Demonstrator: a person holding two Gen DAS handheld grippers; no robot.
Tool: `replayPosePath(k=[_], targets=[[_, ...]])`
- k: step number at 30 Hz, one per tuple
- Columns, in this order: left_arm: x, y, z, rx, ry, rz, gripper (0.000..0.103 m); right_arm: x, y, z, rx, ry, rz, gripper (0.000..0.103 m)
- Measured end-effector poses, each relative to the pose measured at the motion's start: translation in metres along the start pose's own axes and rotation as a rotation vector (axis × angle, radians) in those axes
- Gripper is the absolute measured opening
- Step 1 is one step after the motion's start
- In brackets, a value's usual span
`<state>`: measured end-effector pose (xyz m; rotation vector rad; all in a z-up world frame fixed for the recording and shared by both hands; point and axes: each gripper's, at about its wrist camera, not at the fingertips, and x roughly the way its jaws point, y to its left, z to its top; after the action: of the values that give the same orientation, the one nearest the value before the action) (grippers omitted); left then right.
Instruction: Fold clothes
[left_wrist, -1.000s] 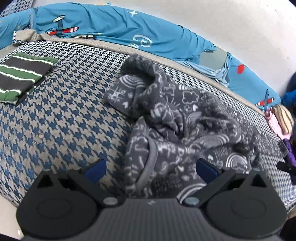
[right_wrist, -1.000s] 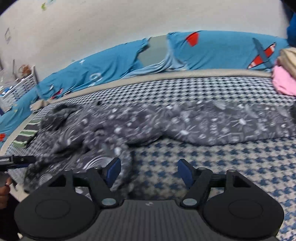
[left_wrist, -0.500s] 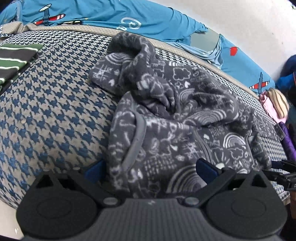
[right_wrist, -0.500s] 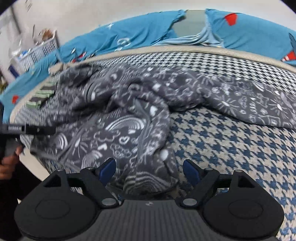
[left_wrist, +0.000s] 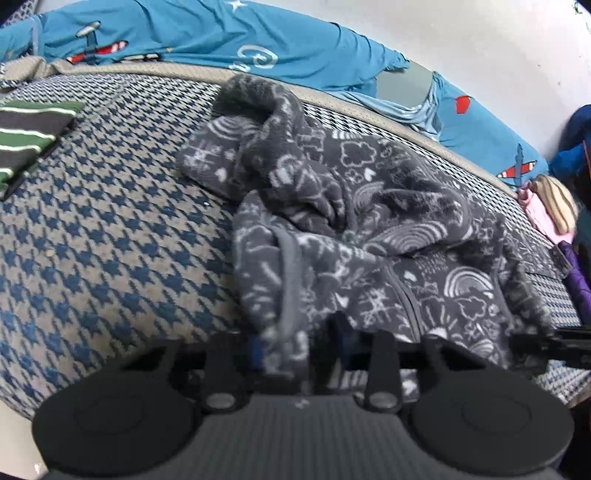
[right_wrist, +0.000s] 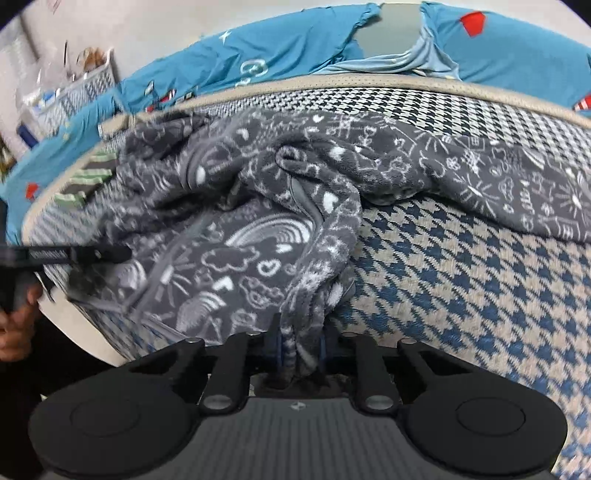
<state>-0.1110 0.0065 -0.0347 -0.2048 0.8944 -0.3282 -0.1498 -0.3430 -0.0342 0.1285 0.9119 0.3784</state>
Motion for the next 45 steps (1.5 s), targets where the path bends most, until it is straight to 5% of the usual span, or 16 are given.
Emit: replayPosePath(k=[11,15,22,26,30,37,45], targets=[[-0.028,0.020,0.003,-0.167,-0.093,-0.067,0.017,-0.047,-0.018,-0.009,0.345,-0.163,0.331,0.016],[-0.041,0.024,0.002,-0.195,-0.105,-0.076,0.017,-0.056,-0.012,-0.017,0.354,-0.165,0.379,0.015],[-0.054,0.019,-0.009,-0.173,-0.054,-0.011,0.017,-0.054,0.011,-0.030,0.189,-0.030,0.221,0.020],[-0.067,0.018,-0.011,-0.184,-0.073,-0.013,0.029,-0.048,0.029,-0.037,0.053,0.049,0.104,0.025],[-0.083,0.013,-0.005,-0.185,-0.126,-0.010,0.052,-0.050,0.037,-0.034,-0.013,0.049,0.119,0.035],[-0.077,0.005,0.012,-0.166,-0.129,0.000,0.056,-0.061,0.048,-0.033,-0.108,0.045,0.164,0.042],[-0.051,-0.004,0.041,-0.102,-0.144,0.037,0.073,-0.075,0.058,-0.026,-0.215,0.052,0.157,0.045]])
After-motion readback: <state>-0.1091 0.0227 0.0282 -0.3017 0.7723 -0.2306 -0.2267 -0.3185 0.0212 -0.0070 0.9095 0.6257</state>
